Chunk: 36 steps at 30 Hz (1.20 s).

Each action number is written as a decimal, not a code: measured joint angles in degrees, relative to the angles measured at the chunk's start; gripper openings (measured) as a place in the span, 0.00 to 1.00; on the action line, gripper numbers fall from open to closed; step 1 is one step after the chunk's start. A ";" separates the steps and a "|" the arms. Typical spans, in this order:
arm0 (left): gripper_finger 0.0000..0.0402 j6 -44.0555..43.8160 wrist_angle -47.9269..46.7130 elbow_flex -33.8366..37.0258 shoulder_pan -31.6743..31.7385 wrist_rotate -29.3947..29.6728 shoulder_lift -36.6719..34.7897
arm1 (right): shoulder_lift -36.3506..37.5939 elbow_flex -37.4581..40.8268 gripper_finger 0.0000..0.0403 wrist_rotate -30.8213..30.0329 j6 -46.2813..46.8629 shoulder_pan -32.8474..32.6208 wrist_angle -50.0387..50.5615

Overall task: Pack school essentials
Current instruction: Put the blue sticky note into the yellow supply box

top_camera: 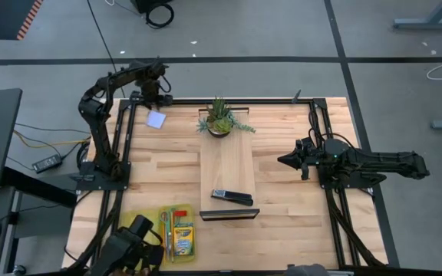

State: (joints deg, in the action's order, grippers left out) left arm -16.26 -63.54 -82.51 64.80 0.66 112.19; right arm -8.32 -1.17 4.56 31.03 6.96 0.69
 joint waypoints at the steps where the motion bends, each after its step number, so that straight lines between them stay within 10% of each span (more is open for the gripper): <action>1: 0.45 -0.57 1.75 2.24 0.00 -0.91 -0.97 | 0.00 0.00 0.01 0.00 0.00 0.00 0.00; 14: 0.33 -8.70 16.18 19.78 0.17 4.46 -14.60 | -0.01 0.00 0.01 -0.02 0.00 -0.01 0.00; 29: 0.23 -31.87 17.25 21.02 0.02 2.11 -14.63 | -0.02 0.01 0.01 -0.02 0.00 -0.01 0.00; 36: 0.22 -29.60 14.68 20.56 -1.22 0.57 -13.71 | 0.00 0.02 0.01 0.00 0.02 -0.02 0.00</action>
State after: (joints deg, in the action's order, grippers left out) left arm -45.86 -48.85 -61.95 63.58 1.23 98.48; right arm -8.32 -1.15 4.56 31.05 6.94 0.69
